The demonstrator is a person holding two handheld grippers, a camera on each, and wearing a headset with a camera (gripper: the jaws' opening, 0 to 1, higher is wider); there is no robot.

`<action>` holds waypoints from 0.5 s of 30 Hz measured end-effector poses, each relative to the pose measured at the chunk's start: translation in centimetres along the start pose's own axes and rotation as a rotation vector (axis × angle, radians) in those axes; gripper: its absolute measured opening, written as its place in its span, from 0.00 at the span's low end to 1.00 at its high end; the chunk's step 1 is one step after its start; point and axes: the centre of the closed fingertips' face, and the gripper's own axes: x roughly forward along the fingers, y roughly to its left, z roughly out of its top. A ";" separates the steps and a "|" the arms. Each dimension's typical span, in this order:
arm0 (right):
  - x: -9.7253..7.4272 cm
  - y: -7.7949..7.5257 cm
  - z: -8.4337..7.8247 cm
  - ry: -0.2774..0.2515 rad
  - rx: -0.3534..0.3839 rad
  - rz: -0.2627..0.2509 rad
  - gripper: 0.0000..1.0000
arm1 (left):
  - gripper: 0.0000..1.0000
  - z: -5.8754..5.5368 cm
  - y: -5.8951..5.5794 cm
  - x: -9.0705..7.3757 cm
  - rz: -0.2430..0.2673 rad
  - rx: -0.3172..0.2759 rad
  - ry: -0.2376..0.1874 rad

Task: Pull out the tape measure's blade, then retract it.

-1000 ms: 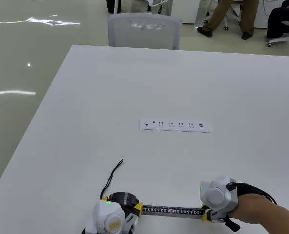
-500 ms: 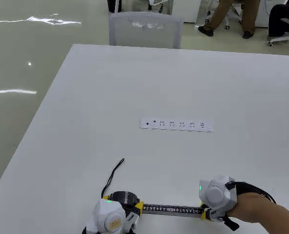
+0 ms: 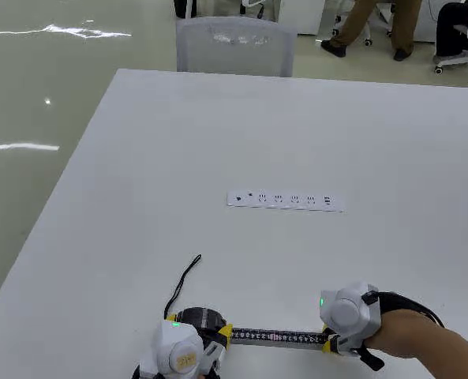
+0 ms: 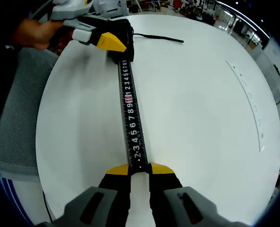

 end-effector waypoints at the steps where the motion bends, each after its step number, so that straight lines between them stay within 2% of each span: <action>1: 0.2 -0.1 0.0 0.000 -0.001 0.000 0.14 | 0.59 0.0 0.0 0.0 0.000 -0.001 0.000; 15: 0.1 0.0 0.6 -0.001 -0.002 0.001 0.14 | 0.59 -0.1 0.1 0.1 -0.006 -0.005 0.001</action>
